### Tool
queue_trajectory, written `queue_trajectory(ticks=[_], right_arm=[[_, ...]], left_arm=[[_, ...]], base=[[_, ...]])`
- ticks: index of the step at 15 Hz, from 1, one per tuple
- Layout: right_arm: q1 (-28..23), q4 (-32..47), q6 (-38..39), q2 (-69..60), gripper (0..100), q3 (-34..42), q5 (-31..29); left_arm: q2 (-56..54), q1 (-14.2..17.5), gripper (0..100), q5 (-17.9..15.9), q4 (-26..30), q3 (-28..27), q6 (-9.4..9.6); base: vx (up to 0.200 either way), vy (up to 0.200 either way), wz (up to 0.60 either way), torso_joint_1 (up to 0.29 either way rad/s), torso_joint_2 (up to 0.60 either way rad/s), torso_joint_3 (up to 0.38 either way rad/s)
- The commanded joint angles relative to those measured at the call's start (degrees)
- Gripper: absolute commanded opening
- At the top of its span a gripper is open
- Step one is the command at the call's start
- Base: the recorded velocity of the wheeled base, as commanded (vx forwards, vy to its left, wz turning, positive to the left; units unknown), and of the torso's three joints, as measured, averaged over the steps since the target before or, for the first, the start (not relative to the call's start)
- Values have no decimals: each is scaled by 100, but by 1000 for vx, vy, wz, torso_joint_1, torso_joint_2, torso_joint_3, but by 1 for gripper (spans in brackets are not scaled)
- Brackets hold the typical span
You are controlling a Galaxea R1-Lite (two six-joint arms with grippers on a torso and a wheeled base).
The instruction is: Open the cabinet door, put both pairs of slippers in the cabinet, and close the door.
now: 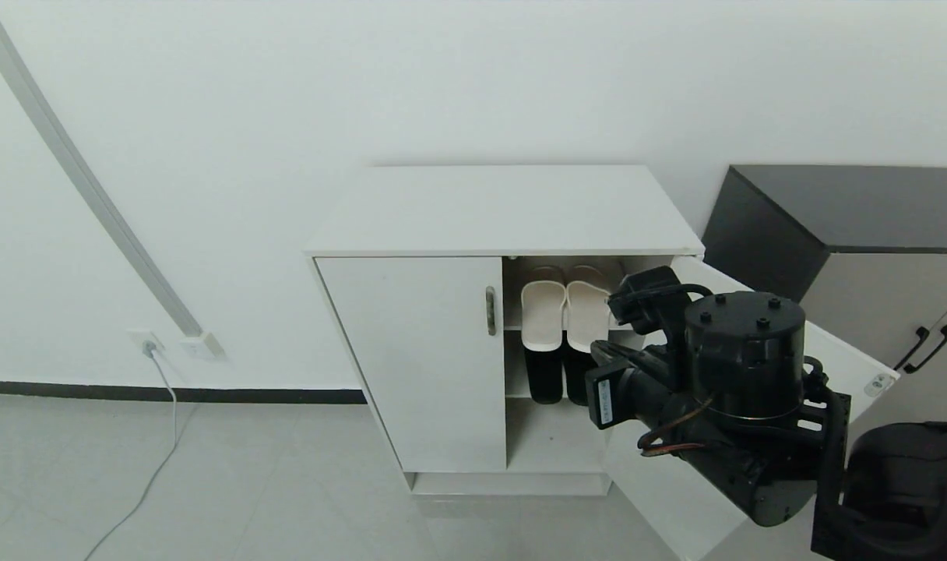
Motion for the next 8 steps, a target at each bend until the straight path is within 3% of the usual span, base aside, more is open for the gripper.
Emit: queue_trajectory(ticks=[1, 5, 8], right_arm=[[2, -3, -3, -27, 0, 14, -1], [-7, 6, -74, -132, 0, 128, -10], [-24, -11, -91, -123, 0, 172, -1]], left_arm=[[9, 1, 0, 2, 0, 1, -2], [9, 1, 0, 2, 0, 1, -2], [9, 1, 0, 2, 0, 1, -2]], base=[[0, 0, 0, 246, -569, -325], [0, 0, 0, 251, -572, -321], [0, 0, 0, 49, -109, -57]])
